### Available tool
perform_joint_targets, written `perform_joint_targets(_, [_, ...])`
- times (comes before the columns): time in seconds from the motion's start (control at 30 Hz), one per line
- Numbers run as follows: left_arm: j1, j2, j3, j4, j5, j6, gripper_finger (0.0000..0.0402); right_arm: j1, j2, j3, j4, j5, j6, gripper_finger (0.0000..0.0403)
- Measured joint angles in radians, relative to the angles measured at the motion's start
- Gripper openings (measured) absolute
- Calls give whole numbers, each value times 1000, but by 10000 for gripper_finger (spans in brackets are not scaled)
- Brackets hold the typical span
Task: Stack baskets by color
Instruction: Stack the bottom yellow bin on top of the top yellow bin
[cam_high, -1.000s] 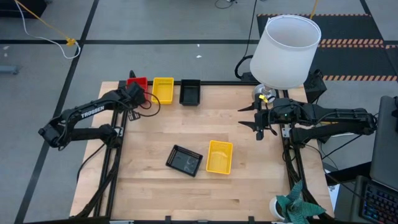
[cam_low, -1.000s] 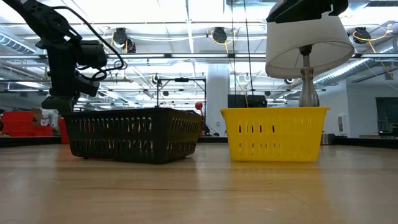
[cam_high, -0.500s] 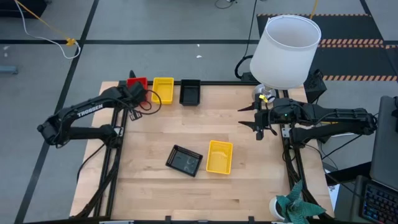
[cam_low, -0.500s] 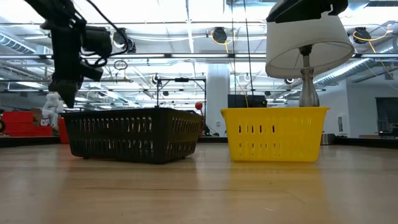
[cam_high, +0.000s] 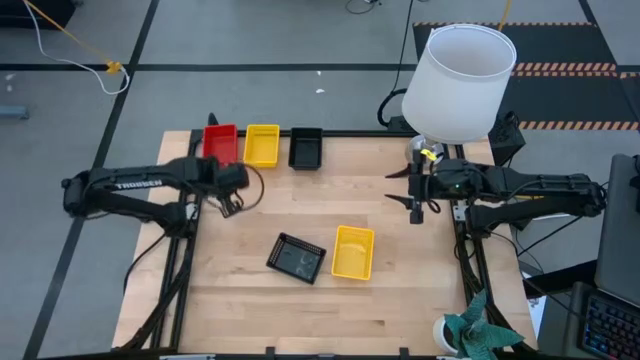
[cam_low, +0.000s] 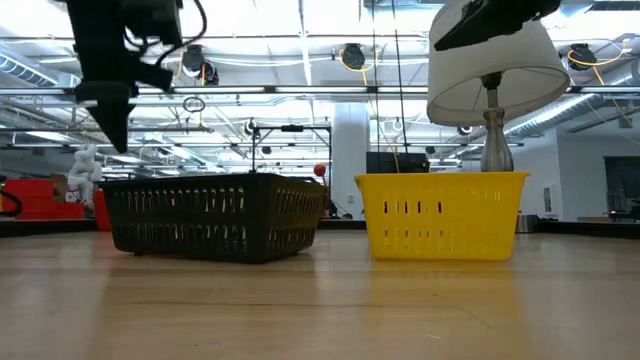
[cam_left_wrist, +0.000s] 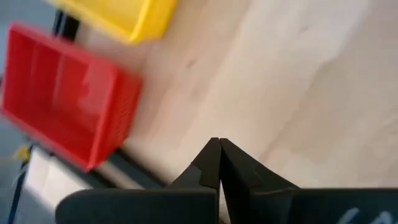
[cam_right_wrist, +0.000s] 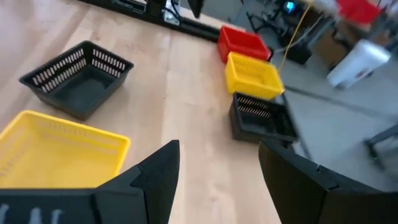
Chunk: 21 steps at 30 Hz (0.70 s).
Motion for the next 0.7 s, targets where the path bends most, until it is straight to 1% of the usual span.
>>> perform_joint_targets(0.1, [-141,0,0,81,-21,-98,3,7,4,0,-19,-2,66,212])
perform_joint_targets(0.2, [-276,0,0,203,-99,-170,6,28,16,0,-8,-2,116,212])
perform_joint_targets(0.27, [-352,0,-10,313,-167,-175,4,43,39,0,28,16,178,212])
perform_joint_targets(0.3, [-383,0,-16,364,-186,-136,3,50,55,0,54,32,213,212])
perform_joint_targets(0.37, [-420,1,-18,439,-184,-38,3,71,91,1,101,52,267,212])
perform_joint_targets(0.43, [-452,0,-17,490,-167,-5,8,100,144,22,105,54,297,212])
perform_joint_targets(0.57, [-497,0,-17,519,-153,2,21,177,280,102,37,55,355,212])
perform_joint_targets(0.7, [-513,0,-17,517,-154,3,20,274,407,183,-17,55,403,212])
